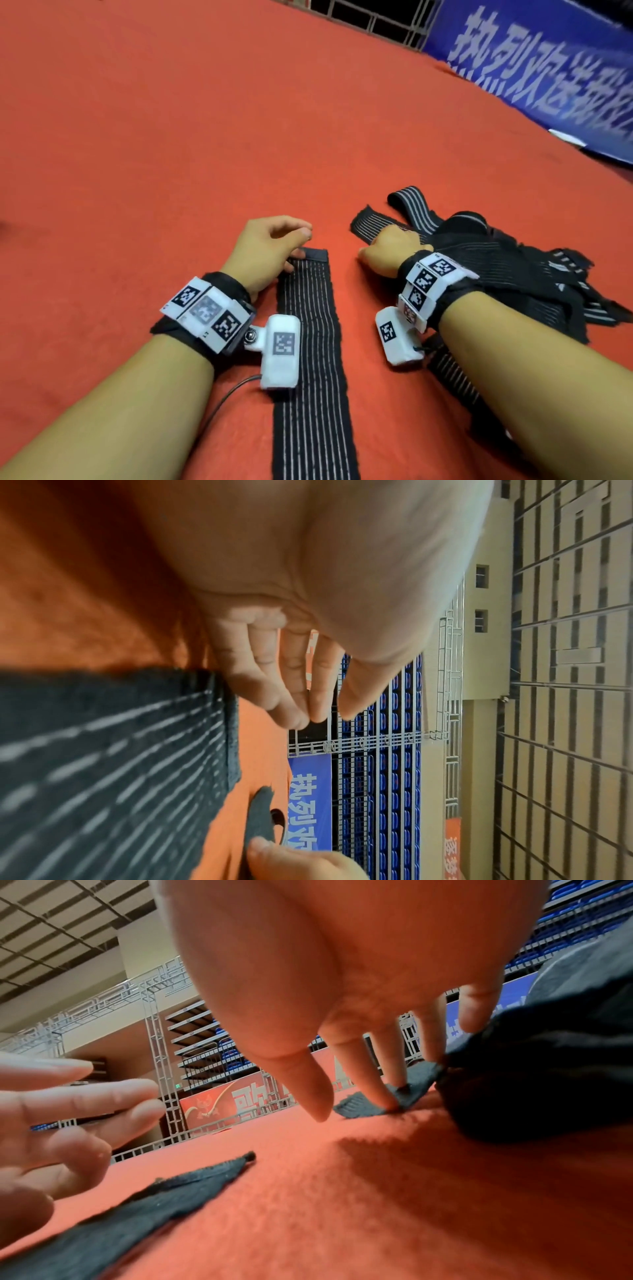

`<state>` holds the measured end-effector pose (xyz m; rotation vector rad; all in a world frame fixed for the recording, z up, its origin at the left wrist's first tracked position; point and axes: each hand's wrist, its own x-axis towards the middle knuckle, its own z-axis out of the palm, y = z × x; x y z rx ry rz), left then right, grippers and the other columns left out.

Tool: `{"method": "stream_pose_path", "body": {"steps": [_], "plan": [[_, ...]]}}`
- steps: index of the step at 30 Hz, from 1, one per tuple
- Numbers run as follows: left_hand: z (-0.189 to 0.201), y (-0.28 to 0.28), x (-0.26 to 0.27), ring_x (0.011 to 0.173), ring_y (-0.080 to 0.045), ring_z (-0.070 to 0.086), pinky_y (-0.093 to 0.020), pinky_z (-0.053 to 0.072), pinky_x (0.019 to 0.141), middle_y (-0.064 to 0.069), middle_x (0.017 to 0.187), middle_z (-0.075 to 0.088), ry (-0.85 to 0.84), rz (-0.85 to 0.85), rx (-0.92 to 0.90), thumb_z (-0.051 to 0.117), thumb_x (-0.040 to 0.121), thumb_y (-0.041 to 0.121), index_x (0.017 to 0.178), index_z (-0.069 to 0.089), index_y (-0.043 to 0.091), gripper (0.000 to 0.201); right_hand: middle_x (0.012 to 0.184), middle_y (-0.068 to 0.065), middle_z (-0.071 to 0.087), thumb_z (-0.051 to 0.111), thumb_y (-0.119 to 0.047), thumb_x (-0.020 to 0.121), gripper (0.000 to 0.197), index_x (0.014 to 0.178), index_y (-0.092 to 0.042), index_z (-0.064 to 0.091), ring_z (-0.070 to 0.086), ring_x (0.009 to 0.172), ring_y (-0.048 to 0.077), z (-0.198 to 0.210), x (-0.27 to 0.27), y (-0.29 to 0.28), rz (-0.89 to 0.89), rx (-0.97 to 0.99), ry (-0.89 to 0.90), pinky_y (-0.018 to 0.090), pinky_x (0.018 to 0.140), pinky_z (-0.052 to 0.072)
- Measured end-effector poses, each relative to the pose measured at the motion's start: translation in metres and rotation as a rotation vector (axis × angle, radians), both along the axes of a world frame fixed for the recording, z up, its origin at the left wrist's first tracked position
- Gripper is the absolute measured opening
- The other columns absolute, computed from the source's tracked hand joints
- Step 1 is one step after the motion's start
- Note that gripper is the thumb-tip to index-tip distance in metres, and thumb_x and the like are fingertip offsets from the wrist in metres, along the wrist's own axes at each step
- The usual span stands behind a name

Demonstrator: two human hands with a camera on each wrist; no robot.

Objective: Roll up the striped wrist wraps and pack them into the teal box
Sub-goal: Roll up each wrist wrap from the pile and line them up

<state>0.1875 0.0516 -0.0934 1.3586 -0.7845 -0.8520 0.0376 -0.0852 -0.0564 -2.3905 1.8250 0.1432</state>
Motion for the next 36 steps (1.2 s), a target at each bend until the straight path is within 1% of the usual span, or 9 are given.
{"method": "stream_pose_path", "body": {"steps": [6,11,13,16,20,23,26,31,36], "plan": [[-0.001,-0.001,-0.003,0.064,-0.007,0.063,-0.014,0.044,0.048,-0.014,0.107,0.074,0.031,0.009,-0.03,0.063,0.097,0.012,0.101,0.073,0.013,0.01,0.117,0.004,0.061,0.059,-0.051,0.089,0.037,0.1,-0.016,0.064,0.052,0.123,0.031,-0.001,-0.009,0.006,0.069,-0.134,0.02,0.046,0.103,0.033],[-0.003,-0.002,-0.004,0.062,-0.006,0.062,-0.015,0.045,0.05,-0.007,0.101,0.075,0.05,0.018,-0.026,0.063,0.097,0.013,0.096,0.073,0.017,0.011,0.163,-0.006,0.024,0.055,-0.052,0.094,0.051,0.129,-0.015,0.06,0.01,0.153,0.026,-0.002,-0.018,0.005,0.078,-0.033,0.153,0.06,0.114,0.018],[-0.003,-0.002,-0.004,0.064,-0.008,0.062,-0.015,0.044,0.049,-0.006,0.1,0.075,0.062,0.025,-0.031,0.064,0.097,0.013,0.096,0.073,0.016,0.01,0.163,-0.003,0.027,0.055,-0.053,0.094,0.056,0.134,-0.013,0.057,0.015,0.153,0.027,-0.004,-0.021,0.006,0.064,0.001,0.153,0.06,0.115,0.019],[-0.003,-0.003,-0.005,0.064,-0.007,0.062,-0.016,0.044,0.05,-0.005,0.098,0.074,0.047,0.01,-0.039,0.064,0.096,0.013,0.096,0.073,0.016,0.01,0.14,0.003,0.054,0.058,-0.047,0.093,0.048,0.127,-0.013,0.061,0.046,0.134,0.026,0.001,-0.02,0.016,0.08,-0.184,0.013,0.052,0.112,0.028],[-0.004,-0.003,-0.006,0.07,-0.01,0.065,-0.018,0.048,0.054,-0.001,0.104,0.069,0.028,0.019,-0.038,0.065,0.096,0.011,0.105,0.071,0.018,0.013,0.107,0.003,0.072,0.071,-0.024,0.088,0.009,0.096,-0.024,0.072,0.063,0.109,0.028,0.025,-0.009,0.042,0.193,-0.362,-0.394,0.032,0.093,0.042],[-0.002,-0.001,-0.007,0.088,-0.018,0.071,-0.024,0.051,0.058,0.004,0.121,0.064,-0.006,-0.008,-0.056,0.07,0.093,0.013,0.129,0.061,0.022,0.037,0.077,-0.01,0.066,0.081,-0.019,0.078,0.021,0.078,-0.026,0.062,0.064,0.079,0.013,0.037,-0.003,0.057,0.261,-0.303,-0.647,0.022,0.068,0.042],[0.0,0.002,-0.008,0.066,-0.005,0.065,-0.019,0.046,0.052,0.006,0.1,0.07,0.007,-0.087,-0.134,0.068,0.094,0.009,0.126,0.063,0.02,0.034,0.074,-0.013,0.063,0.084,-0.017,0.076,0.029,0.091,-0.028,0.062,0.058,0.065,-0.003,0.043,-0.002,0.067,0.357,-0.183,-0.771,0.016,0.065,0.045],[0.003,0.005,-0.01,0.048,0.002,0.05,-0.01,0.037,0.045,0.012,0.059,0.059,0.002,-0.121,-0.202,0.063,0.095,0.002,0.088,0.064,0.011,0.013,0.083,-0.01,0.073,0.081,-0.027,0.081,0.015,0.094,-0.022,0.075,0.068,0.079,0.008,0.037,-0.013,0.068,0.403,-0.089,-0.653,0.031,0.079,0.055],[-0.001,0.0,-0.003,0.045,-0.004,0.048,-0.015,0.038,0.04,0.006,0.067,0.056,0.149,0.02,-0.194,0.052,0.103,0.009,0.09,0.058,0.017,0.016,0.095,-0.004,0.071,0.088,-0.036,0.07,0.035,0.099,-0.023,0.071,0.066,0.095,0.019,0.013,-0.047,0.053,0.217,-0.025,-0.266,0.028,0.083,0.05]]}}
